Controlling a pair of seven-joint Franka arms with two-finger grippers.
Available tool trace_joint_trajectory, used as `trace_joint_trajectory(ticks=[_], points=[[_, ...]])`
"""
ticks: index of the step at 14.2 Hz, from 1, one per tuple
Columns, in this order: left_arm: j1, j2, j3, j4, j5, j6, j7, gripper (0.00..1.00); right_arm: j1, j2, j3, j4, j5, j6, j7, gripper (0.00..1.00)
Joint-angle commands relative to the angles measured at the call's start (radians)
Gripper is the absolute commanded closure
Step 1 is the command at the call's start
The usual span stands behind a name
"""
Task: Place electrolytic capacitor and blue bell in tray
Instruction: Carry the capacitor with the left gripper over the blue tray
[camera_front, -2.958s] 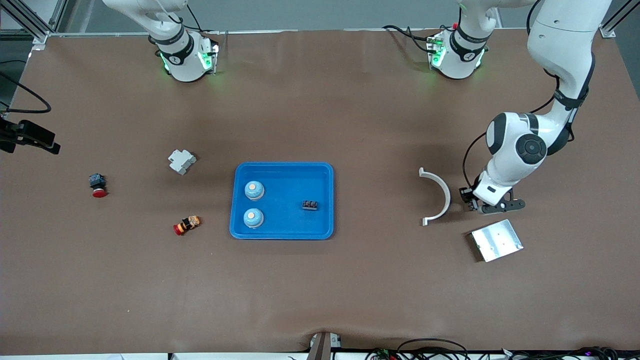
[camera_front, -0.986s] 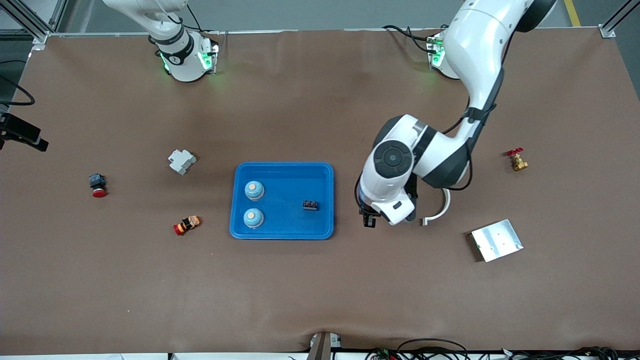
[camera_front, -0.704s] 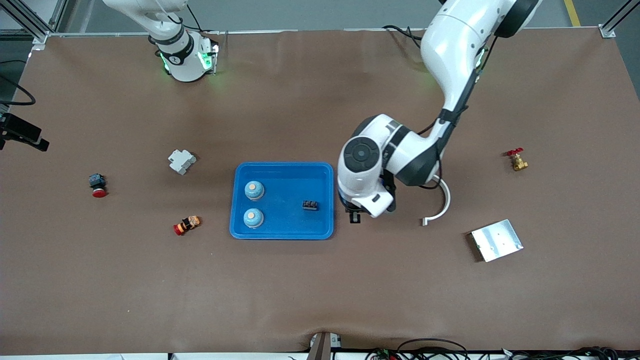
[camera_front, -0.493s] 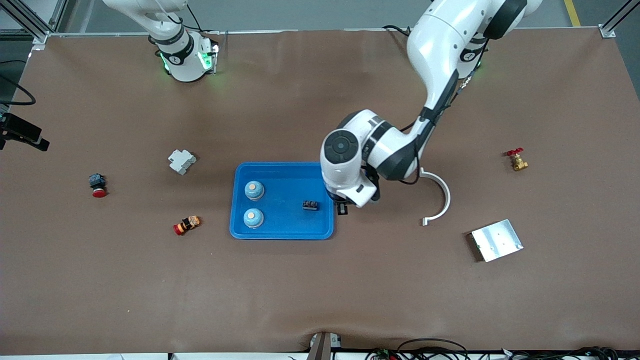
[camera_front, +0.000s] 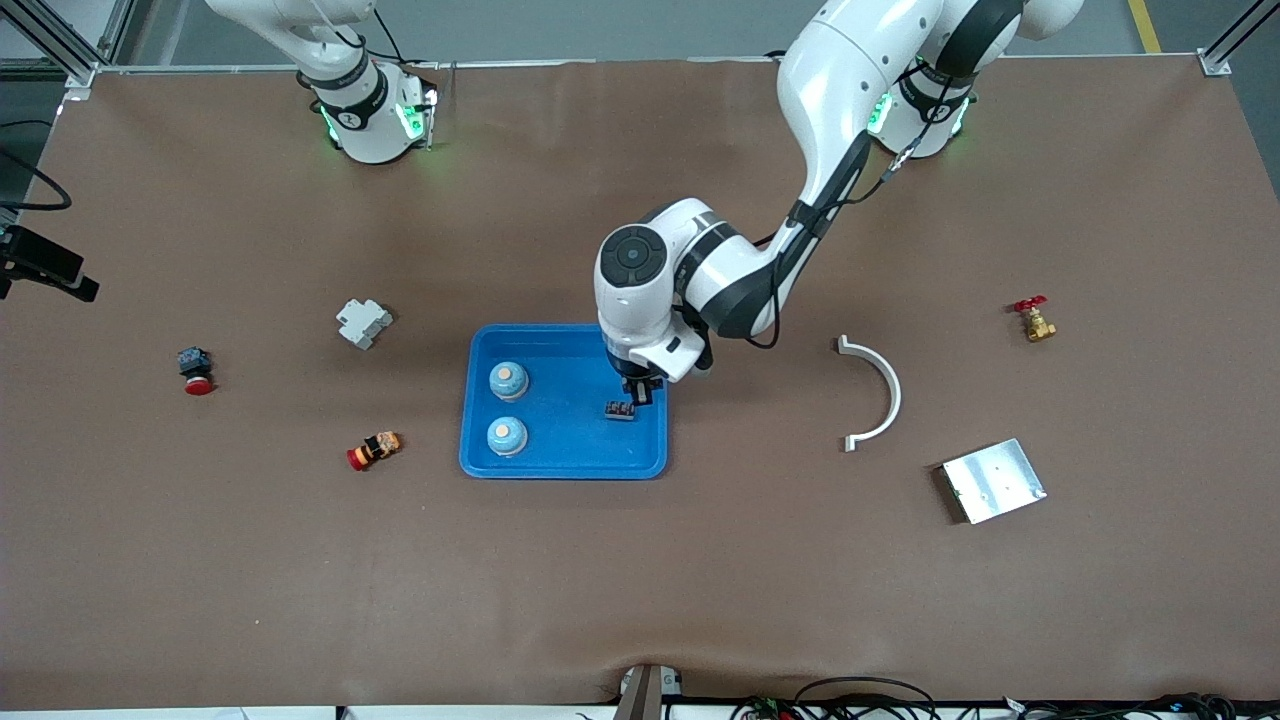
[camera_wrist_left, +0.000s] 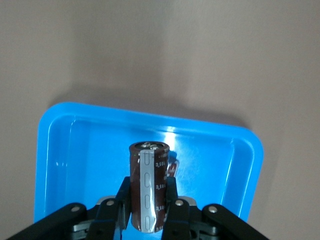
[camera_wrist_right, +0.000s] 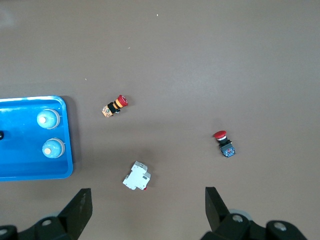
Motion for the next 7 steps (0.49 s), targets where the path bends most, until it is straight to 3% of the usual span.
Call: trace_joint_trajectory(ticks=[1, 7], points=[[-0.033, 0.032, 0.013, 0.028, 0.014, 0.033, -0.035, 1.0, -0.011, -0.003, 0.007, 0.003, 0.013, -0.011, 0.003, 0.0], [-0.073, 0.078, 0.026, 0.028, 0.021, 0.101, -0.033, 1.0, -0.011, -0.003, 0.005, 0.003, 0.013, -0.014, 0.003, 0.0]])
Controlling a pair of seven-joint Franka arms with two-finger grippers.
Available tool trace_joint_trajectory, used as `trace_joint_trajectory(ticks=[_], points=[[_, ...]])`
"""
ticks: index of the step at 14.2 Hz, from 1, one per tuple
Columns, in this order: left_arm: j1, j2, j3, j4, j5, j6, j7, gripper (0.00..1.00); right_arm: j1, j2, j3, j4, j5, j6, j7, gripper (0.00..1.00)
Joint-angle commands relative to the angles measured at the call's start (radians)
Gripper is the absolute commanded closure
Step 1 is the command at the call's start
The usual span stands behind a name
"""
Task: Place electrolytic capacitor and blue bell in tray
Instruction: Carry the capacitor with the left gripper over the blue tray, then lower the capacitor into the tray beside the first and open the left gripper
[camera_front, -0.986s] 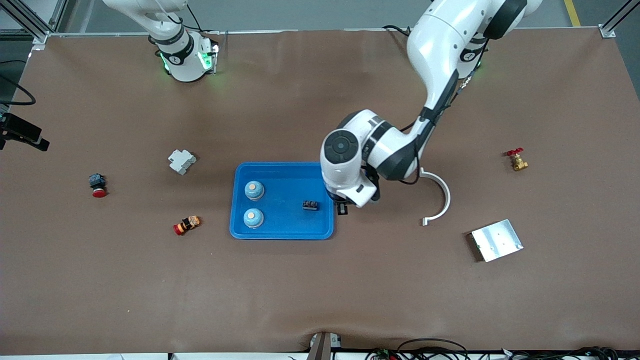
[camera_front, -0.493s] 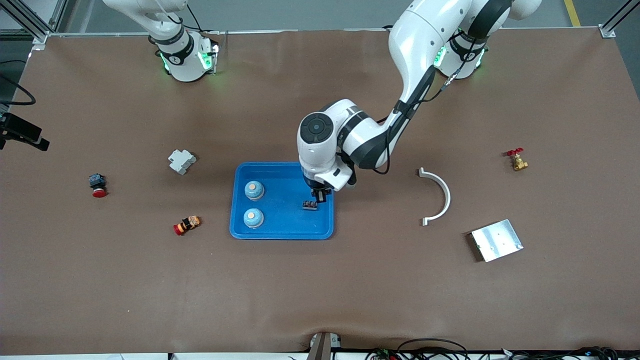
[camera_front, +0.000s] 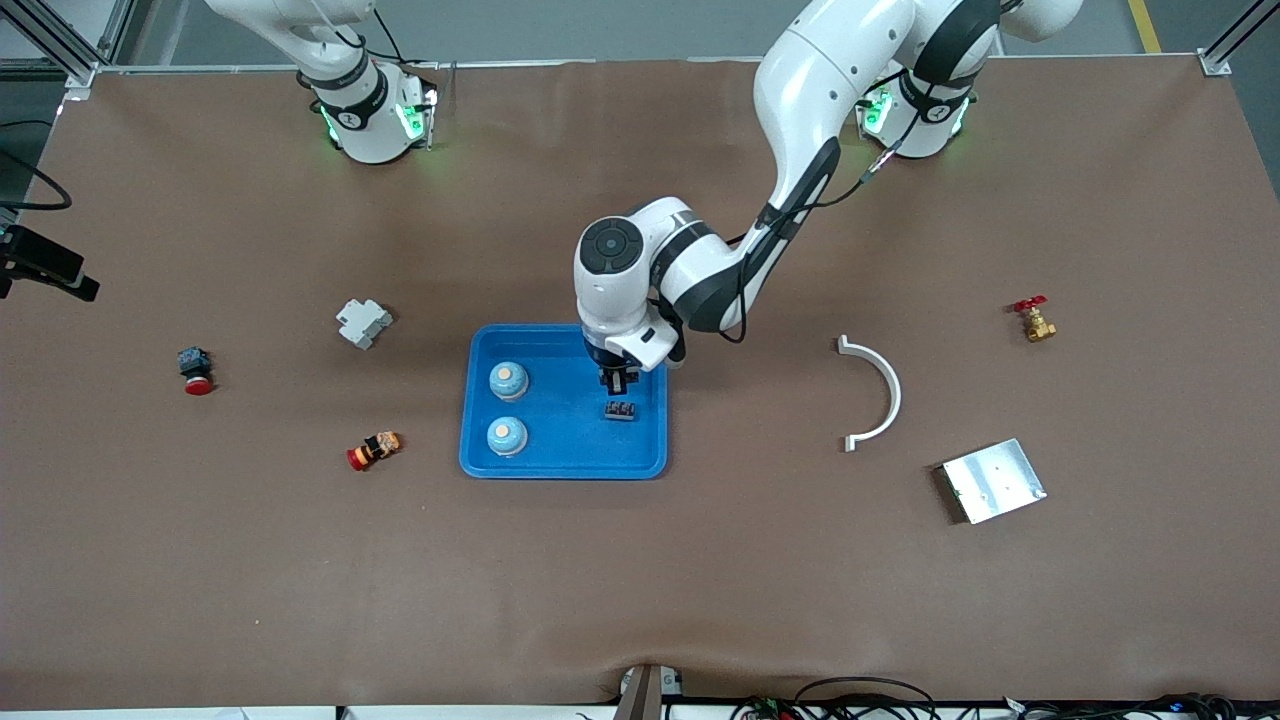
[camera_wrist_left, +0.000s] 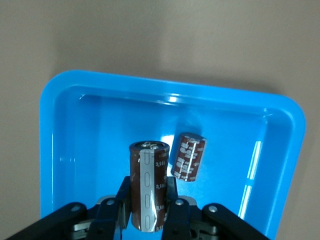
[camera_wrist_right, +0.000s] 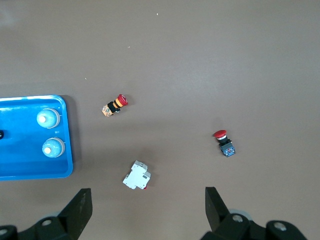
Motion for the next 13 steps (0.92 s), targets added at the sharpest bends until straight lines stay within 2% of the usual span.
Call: trace_joint_trajectory(ticks=[1, 13], points=[[-0.029, 0.032, 0.024, 0.026, 0.025, 0.025, -0.01, 1.0, -0.011, -0.003, 0.005, 0.003, 0.013, -0.01, 0.003, 0.0], [-0.052, 0.039, 0.02, -0.036, 0.07, 0.023, 0.134, 1.0, -0.011, -0.003, 0.005, 0.003, 0.013, -0.012, 0.003, 0.0]])
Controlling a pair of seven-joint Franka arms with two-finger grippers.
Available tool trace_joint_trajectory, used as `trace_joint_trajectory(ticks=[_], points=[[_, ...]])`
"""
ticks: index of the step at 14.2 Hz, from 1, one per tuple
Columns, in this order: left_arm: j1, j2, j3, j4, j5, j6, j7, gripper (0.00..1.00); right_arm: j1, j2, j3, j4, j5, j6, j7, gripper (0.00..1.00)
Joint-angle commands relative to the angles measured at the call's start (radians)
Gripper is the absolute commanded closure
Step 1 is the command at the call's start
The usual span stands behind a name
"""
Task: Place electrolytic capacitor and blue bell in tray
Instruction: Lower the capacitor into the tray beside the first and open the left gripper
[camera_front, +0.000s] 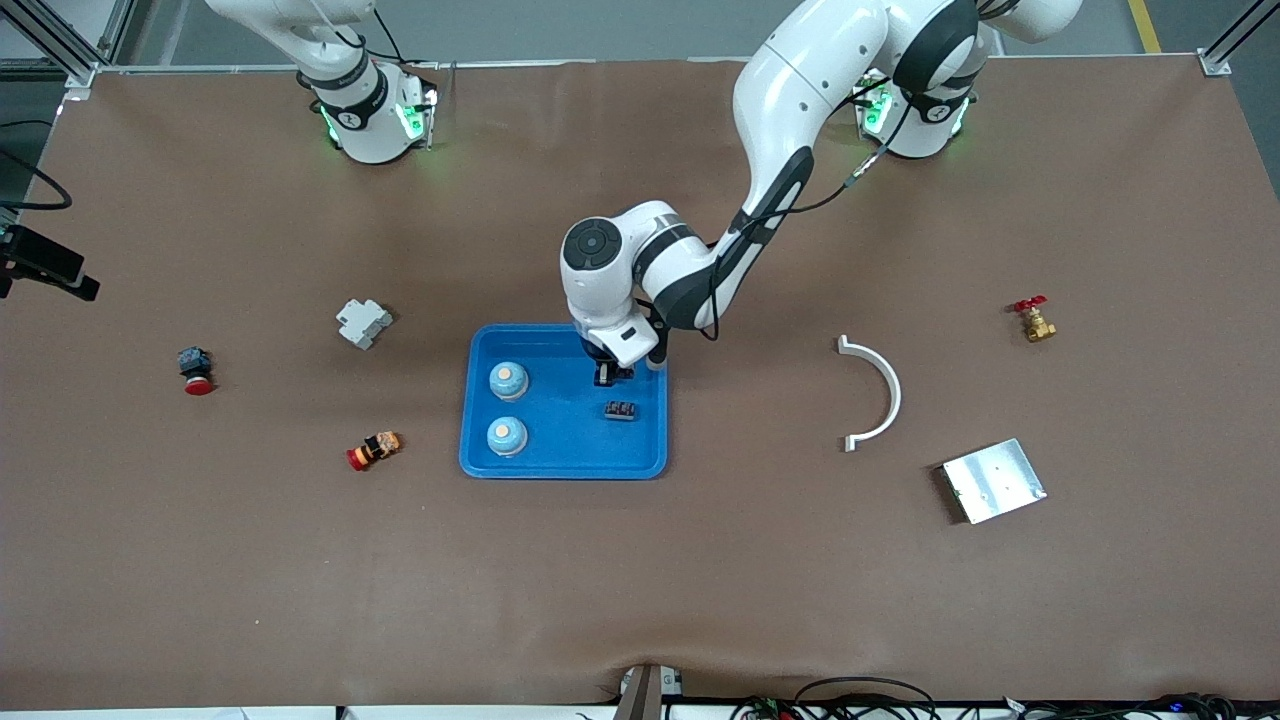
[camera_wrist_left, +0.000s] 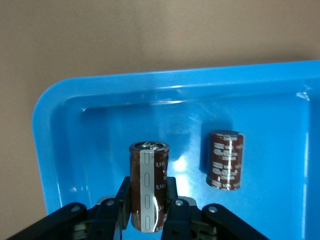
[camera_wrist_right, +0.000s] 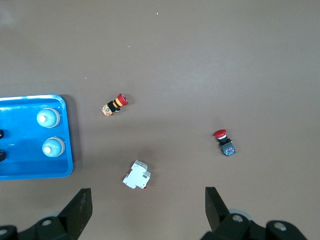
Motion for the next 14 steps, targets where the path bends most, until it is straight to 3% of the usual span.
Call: trace_joint_trajectory(ticks=[1, 13, 14], points=[[-0.01, -0.015, 0.013, -0.034, 0.02, 0.009, 0.011, 1.0, -0.011, -0.003, 0.007, 0.002, 0.013, -0.01, 0.003, 0.0], [0.002, -0.02, 0.011, -0.087, 0.021, 0.058, 0.04, 1.0, -0.013, -0.003, 0.006, 0.002, 0.013, -0.01, 0.003, 0.0], [0.002, -0.021, 0.011, -0.087, 0.018, 0.057, 0.069, 0.01, -0.011, -0.003, 0.006, 0.002, 0.013, -0.01, 0.003, 0.0]])
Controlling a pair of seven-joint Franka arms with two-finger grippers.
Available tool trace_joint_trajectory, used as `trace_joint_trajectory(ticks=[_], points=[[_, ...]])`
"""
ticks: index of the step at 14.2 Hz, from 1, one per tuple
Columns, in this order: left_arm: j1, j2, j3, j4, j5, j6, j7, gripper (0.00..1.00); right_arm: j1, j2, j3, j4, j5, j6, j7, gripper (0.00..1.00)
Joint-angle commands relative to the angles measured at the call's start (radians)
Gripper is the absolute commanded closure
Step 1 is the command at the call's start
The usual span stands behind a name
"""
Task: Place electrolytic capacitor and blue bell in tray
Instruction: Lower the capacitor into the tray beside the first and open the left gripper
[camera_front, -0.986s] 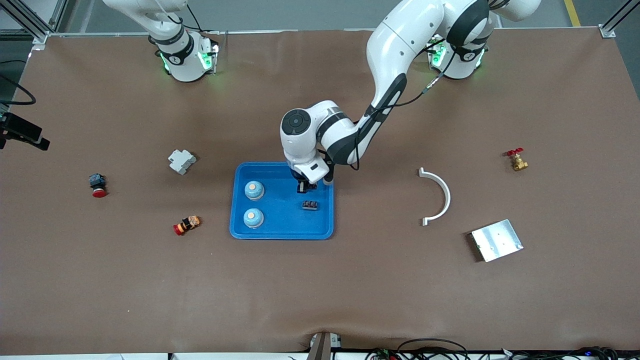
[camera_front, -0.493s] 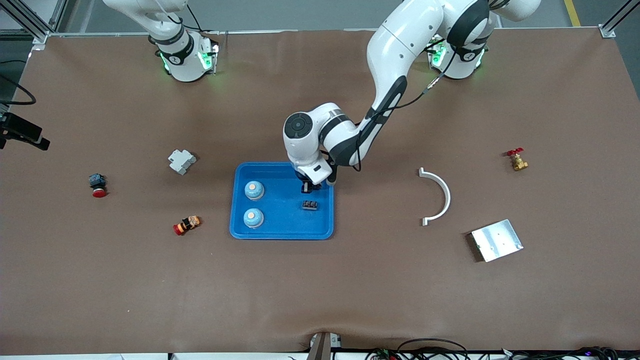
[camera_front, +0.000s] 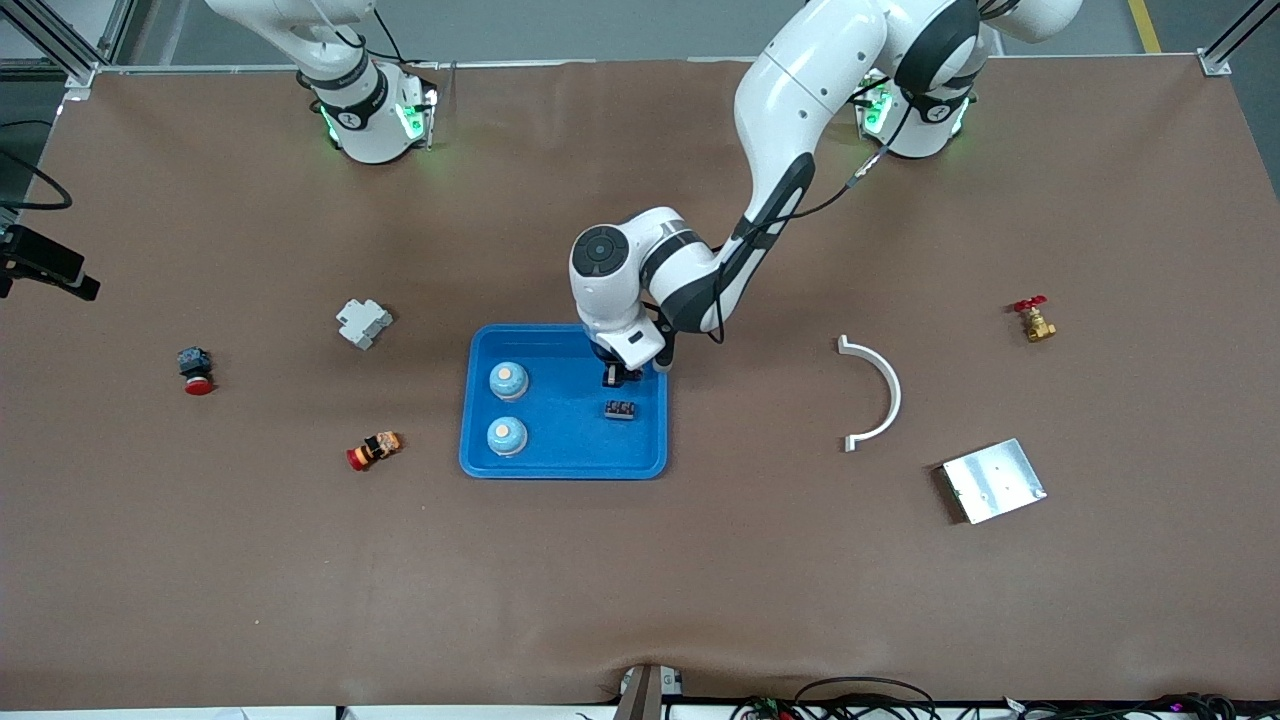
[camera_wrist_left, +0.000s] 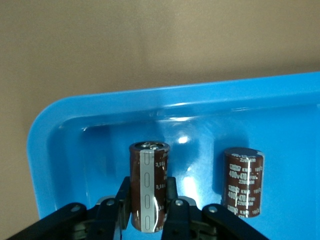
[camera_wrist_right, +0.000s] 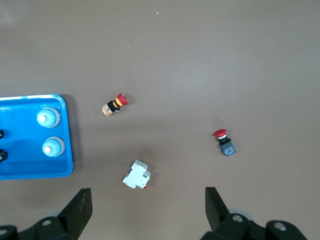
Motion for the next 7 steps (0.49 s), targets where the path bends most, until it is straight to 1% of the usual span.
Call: trace_joint_trajectory(ticks=[1, 5, 7], points=[[-0.001, -0.026, 0.005, -0.039, 0.016, 0.021, 0.059, 0.0, -0.013, -0.003, 0.006, 0.002, 0.013, -0.009, 0.003, 0.0], [0.016, -0.067, 0.0, -0.038, 0.005, 0.009, 0.07, 0.0, -0.011, -0.003, 0.006, 0.002, 0.013, -0.009, 0.003, 0.0], [0.024, -0.084, -0.006, -0.038, -0.001, -0.033, 0.093, 0.0, -0.013, -0.003, 0.006, 0.002, 0.013, -0.009, 0.003, 0.0]])
